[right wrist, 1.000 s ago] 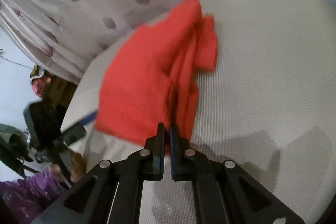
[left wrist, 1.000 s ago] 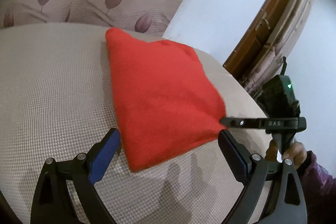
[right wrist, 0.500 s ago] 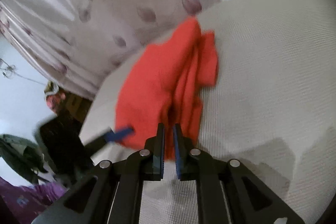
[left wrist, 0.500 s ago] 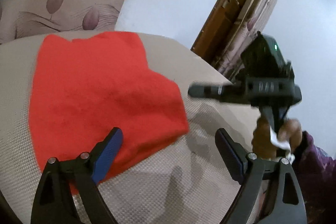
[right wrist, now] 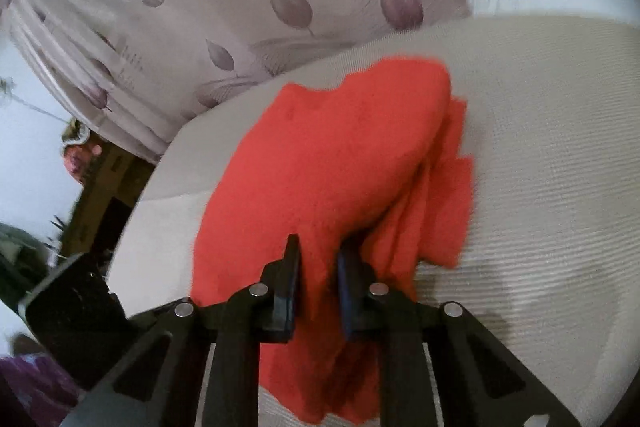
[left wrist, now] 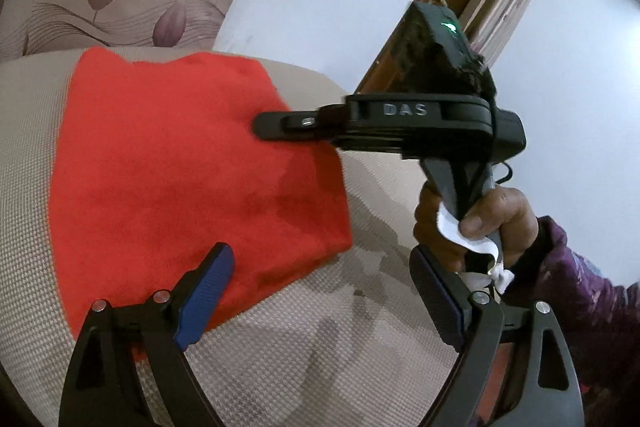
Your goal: Fold small clothes
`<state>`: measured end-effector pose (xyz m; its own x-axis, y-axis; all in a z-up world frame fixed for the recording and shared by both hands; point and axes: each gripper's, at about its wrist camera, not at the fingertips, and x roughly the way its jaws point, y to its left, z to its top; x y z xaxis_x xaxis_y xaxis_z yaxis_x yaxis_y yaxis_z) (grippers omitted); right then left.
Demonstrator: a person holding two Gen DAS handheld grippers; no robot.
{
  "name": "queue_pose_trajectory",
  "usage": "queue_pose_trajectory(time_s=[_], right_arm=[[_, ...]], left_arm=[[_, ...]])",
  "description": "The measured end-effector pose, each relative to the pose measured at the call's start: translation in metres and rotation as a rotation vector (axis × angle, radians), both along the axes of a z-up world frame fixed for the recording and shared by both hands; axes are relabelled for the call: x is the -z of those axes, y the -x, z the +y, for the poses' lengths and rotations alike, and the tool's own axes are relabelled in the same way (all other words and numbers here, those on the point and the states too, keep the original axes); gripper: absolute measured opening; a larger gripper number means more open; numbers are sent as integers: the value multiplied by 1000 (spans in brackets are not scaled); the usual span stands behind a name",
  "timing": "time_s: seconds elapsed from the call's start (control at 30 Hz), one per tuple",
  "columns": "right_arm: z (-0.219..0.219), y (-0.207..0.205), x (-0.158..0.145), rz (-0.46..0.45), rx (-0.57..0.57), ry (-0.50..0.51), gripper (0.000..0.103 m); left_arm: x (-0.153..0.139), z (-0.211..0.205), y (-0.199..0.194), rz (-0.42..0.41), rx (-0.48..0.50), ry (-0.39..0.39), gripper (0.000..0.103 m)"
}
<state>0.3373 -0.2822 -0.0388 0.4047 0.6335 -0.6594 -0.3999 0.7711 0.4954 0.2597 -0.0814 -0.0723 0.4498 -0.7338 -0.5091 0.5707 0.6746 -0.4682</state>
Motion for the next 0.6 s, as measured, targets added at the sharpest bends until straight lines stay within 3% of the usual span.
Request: queue_pose_trajectory(time_s=[0.17, 0.3, 0.37, 0.6], right_arm=[[-10, -7, 22, 51, 12, 24, 13], [-21, -12, 25, 57, 25, -86, 17], [-21, -10, 20, 45, 24, -106, 22], [-26, -19, -22, -92, 115, -39, 24]], left_arm=[[4, -5, -2, 24, 21, -16, 89], [5, -8, -4, 32, 26, -27, 90], [6, -8, -5, 39, 24, -26, 90], [5, -10, -8, 41, 27, -30, 90]])
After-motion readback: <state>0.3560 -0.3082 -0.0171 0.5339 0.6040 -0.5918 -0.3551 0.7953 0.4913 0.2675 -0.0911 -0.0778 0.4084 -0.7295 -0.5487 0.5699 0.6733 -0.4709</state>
